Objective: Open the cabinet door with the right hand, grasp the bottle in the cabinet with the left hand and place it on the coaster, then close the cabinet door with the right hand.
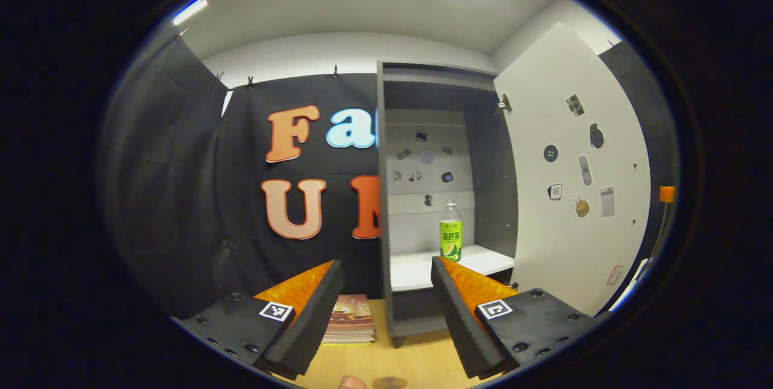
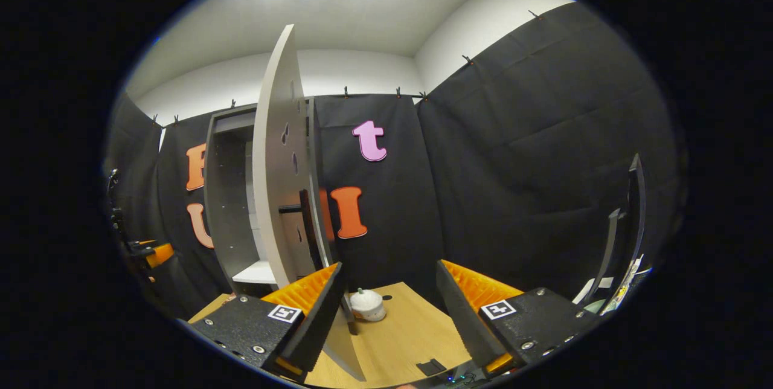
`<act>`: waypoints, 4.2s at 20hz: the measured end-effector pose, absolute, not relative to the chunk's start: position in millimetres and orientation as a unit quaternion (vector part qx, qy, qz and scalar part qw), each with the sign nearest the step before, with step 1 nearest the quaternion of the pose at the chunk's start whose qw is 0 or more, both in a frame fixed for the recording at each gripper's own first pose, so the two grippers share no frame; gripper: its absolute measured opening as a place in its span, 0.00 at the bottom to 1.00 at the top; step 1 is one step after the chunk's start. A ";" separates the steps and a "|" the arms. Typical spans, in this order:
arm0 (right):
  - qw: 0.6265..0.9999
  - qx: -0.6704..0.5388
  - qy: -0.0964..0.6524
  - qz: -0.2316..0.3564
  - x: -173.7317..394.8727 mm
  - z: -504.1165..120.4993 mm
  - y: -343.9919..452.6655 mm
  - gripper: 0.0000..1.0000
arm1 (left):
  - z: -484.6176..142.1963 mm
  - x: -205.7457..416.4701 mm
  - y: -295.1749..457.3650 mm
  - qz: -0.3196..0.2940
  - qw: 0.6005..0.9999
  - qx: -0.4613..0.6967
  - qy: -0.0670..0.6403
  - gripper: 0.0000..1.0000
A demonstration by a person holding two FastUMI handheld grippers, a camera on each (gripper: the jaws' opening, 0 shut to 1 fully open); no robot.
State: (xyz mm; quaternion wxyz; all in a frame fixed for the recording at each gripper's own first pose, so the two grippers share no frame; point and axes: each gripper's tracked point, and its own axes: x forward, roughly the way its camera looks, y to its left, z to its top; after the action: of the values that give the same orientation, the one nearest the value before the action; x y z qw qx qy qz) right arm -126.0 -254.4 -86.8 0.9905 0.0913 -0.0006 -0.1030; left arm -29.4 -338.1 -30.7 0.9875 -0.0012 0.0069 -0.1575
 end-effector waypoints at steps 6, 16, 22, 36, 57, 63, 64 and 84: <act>0.988 0.093 0.012 -0.121 -121.4 -108.0 -281.8 0.92 | -74.3 31.9 -463.0 -0.198 0.980 -0.003 0.024 0.95; 0.981 0.038 -0.037 -0.188 -112.2 -94.6 -331.5 0.92 | -110.7 186.6 -548.8 -0.171 0.985 -0.004 0.039 0.98; 0.975 -0.029 -0.054 -0.213 -92.0 -95.6 -340.6 0.93 | -136.5 245.8 -572.3 -0.158 0.985 -0.005 0.073 0.96; 0.983 -0.031 -0.038 -0.175 -77.2 -104.7 -304.0 0.93 | -117.5 227.6 -559.5 -0.183 0.981 -0.011 0.068 0.74; 0.994 -0.037 -0.016 -0.106 -105.7 -101.8 -207.6 0.93 | -108.0 46.1 -314.6 -0.169 0.984 -0.009 0.057 0.75; 0.995 -0.041 -0.014 -0.095 -112.8 -105.1 -189.3 0.98 | -171.9 8.3 -284.6 -0.164 0.982 -0.015 0.095 0.74; 0.995 -0.042 -0.013 -0.095 -113.5 -105.6 -187.8 0.93 | -183.5 2.1 -284.7 -0.169 0.980 -0.017 0.103 0.74; 0.995 -0.049 0.015 -0.085 -105.5 -126.4 -176.4 0.93 | -401.6 -53.1 -302.6 -0.191 0.962 -0.026 0.194 0.75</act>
State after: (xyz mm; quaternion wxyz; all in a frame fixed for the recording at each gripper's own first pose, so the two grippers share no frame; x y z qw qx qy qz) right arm -105.5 -176.4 -126.4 0.9951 -0.0493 0.0148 -0.0847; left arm -53.1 -302.6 -401.6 0.9620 -0.0260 0.1937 -0.1908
